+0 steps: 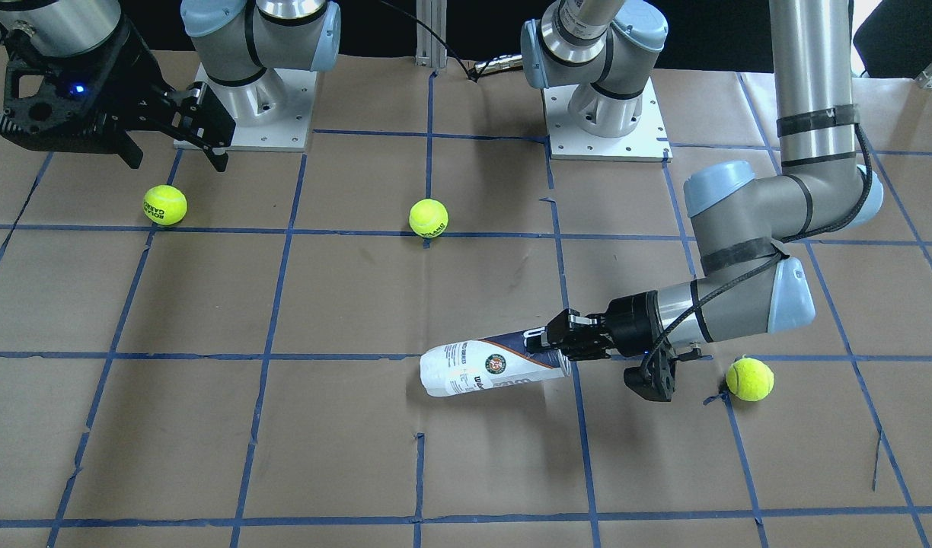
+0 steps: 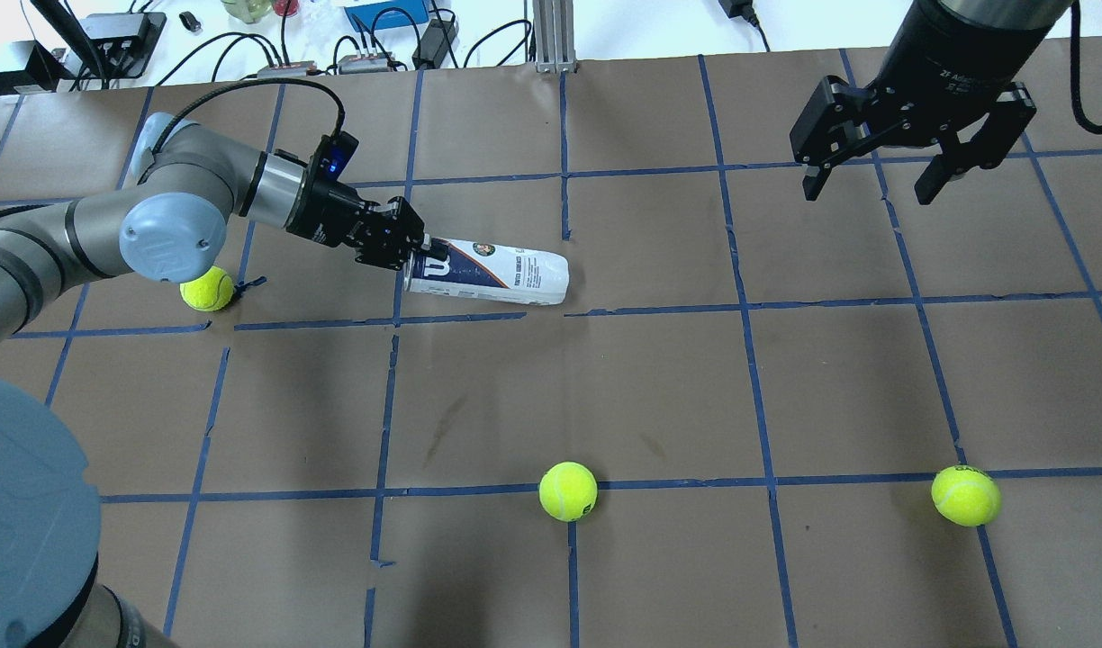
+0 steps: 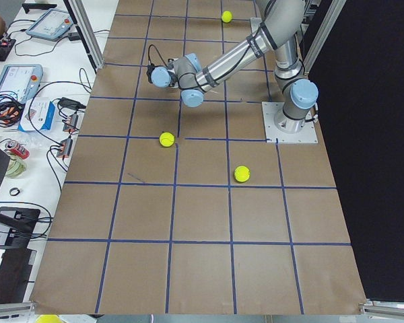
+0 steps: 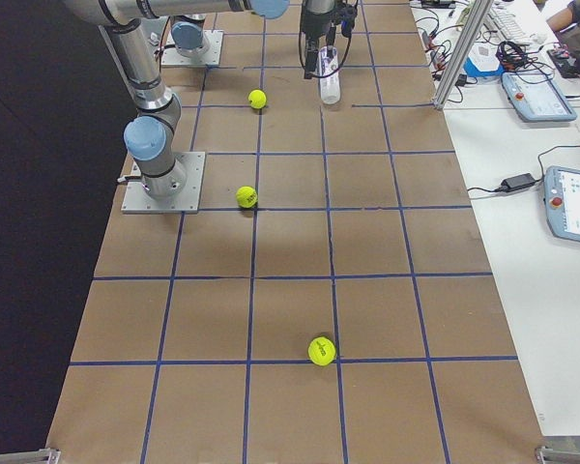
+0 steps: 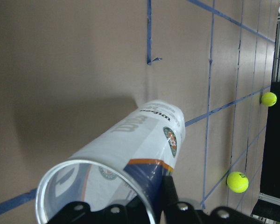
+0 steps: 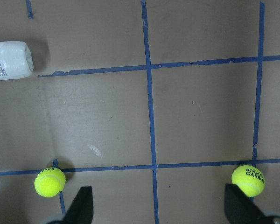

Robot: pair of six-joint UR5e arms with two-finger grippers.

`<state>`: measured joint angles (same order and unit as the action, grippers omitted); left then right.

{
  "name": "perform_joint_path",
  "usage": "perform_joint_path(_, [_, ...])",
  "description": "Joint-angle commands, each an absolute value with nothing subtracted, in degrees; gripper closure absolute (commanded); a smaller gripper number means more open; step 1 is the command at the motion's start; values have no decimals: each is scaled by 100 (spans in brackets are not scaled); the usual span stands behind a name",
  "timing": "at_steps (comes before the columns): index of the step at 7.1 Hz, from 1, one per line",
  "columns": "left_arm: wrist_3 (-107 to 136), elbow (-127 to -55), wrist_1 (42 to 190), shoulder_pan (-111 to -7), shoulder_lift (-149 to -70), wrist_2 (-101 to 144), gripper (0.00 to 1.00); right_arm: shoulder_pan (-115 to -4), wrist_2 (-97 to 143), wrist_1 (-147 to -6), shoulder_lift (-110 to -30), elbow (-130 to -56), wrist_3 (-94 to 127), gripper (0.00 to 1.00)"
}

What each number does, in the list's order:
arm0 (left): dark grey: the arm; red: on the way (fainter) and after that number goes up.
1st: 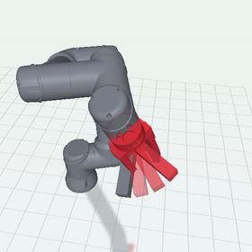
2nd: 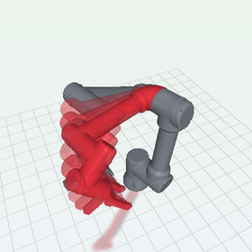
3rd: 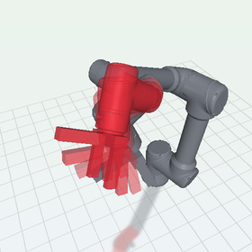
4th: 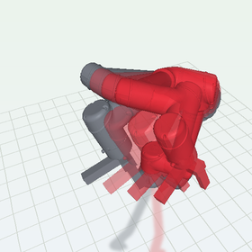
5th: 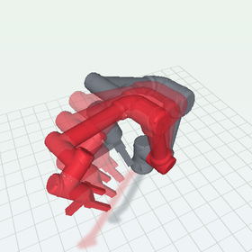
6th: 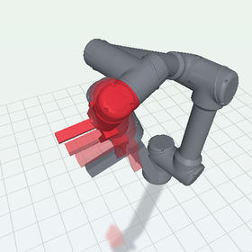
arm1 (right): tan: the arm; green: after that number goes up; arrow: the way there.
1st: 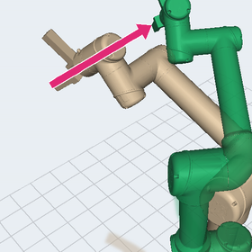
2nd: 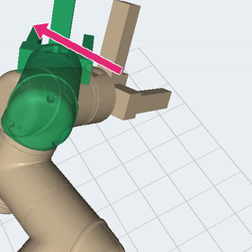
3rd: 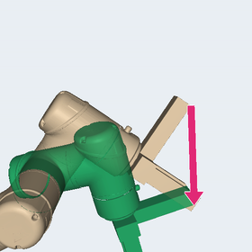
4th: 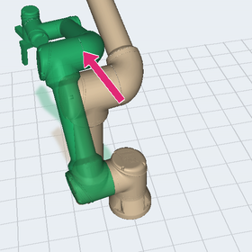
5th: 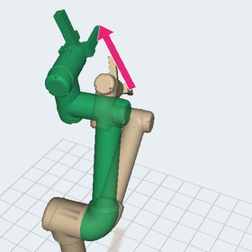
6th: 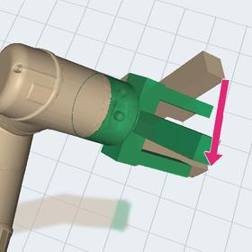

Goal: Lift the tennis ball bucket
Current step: 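Lift the can with the left gripper and tilt it upright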

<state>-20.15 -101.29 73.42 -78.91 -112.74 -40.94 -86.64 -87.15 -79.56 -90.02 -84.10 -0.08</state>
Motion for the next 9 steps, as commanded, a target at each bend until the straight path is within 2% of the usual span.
perform_joint_path(1, [-658,-9976,7243,-8399,-10576,-4043,100,-8666,-8910,-7963,-9018,-8438,26,0])
perform_joint_path(4, [501,-8520,7304,-8753,-10546,-5848,100,-8727,-9000,-7963,-9009,-8437,237,0])
perform_joint_path(6, [598,-7914,6946,-9401,-11080,-7284,100,-8728,-9017,-7963,-9009,-8446,237,0])
perform_joint_path(9, [-67,-6867,7740,-10035,-11783,-8943,100,-8728,-8965,-7954,-9017,-8446,246,0])
